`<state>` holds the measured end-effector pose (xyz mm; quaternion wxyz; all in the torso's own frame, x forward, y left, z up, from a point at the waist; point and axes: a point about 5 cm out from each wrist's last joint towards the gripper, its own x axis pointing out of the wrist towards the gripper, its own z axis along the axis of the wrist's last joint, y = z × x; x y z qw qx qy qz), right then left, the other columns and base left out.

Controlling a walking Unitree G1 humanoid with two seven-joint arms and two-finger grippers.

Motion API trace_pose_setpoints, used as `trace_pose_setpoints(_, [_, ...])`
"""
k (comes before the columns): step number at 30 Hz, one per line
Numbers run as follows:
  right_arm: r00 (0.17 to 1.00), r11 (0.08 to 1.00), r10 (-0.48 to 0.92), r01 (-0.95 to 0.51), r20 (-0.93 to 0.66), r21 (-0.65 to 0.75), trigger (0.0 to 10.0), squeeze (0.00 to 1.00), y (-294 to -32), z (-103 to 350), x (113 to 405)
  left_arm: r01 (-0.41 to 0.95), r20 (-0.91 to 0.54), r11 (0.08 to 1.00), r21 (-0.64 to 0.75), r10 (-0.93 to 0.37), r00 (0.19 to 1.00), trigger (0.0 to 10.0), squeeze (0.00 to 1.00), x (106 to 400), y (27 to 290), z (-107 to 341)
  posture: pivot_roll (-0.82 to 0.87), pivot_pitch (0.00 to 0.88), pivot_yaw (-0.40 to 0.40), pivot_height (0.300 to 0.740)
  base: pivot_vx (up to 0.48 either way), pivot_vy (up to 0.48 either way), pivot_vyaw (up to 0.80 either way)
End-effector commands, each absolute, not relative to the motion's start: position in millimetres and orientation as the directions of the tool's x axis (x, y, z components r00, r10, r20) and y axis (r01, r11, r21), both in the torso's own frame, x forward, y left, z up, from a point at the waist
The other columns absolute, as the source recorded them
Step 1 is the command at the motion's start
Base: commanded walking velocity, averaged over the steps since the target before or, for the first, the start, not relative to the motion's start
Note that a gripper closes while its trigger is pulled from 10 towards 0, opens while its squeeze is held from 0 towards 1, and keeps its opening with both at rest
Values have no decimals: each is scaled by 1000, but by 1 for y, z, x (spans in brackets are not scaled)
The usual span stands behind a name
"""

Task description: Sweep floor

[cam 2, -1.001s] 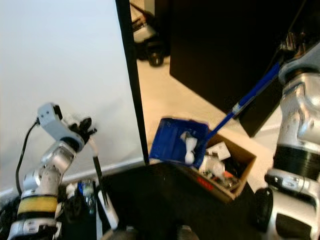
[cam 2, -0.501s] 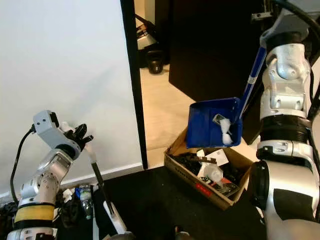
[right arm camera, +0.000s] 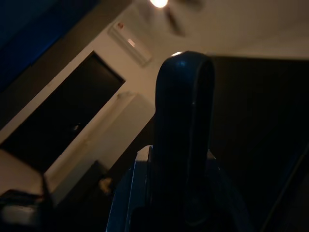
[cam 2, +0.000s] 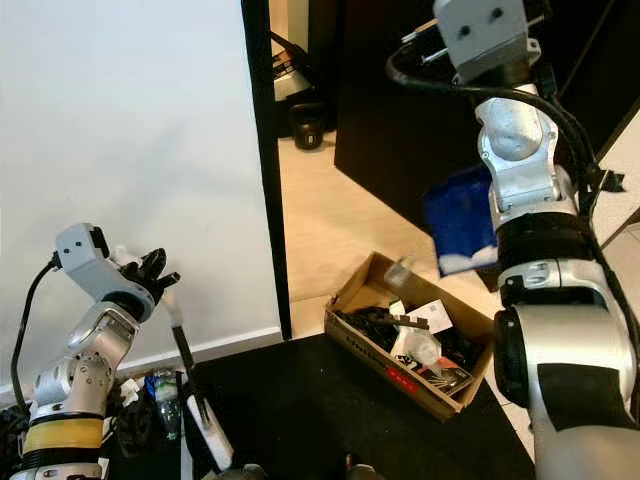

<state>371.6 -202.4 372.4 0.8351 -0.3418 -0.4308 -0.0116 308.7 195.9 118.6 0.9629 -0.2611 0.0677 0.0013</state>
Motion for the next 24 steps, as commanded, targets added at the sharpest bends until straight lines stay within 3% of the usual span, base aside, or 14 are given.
trace_pose_setpoints(1, [572,736,326,346,753,-582,10000,0,-197,385,367,-39,-108,863,-504,-18,994,10000,0,307,196,122,129,27,-2,740,0,0,0])
trace_pose_setpoints(11, [597,694,419,274,684,-665,10000,0,-184,359,372,-39,-110,860,-508,-19,994,10000,0,306,193,121,128,33,-4,740,0,0,0])
trace_pose_setpoints(17, [636,585,547,174,544,-792,10000,0,-166,317,376,-36,-114,859,-511,-26,993,10000,0,307,190,120,120,37,-1,740,0,0,0])
trace_pose_setpoints(24, [584,514,648,139,489,-846,10000,0,-149,306,371,-31,-111,858,-513,-30,993,10000,0,308,190,121,117,39,-1,740,0,0,0])
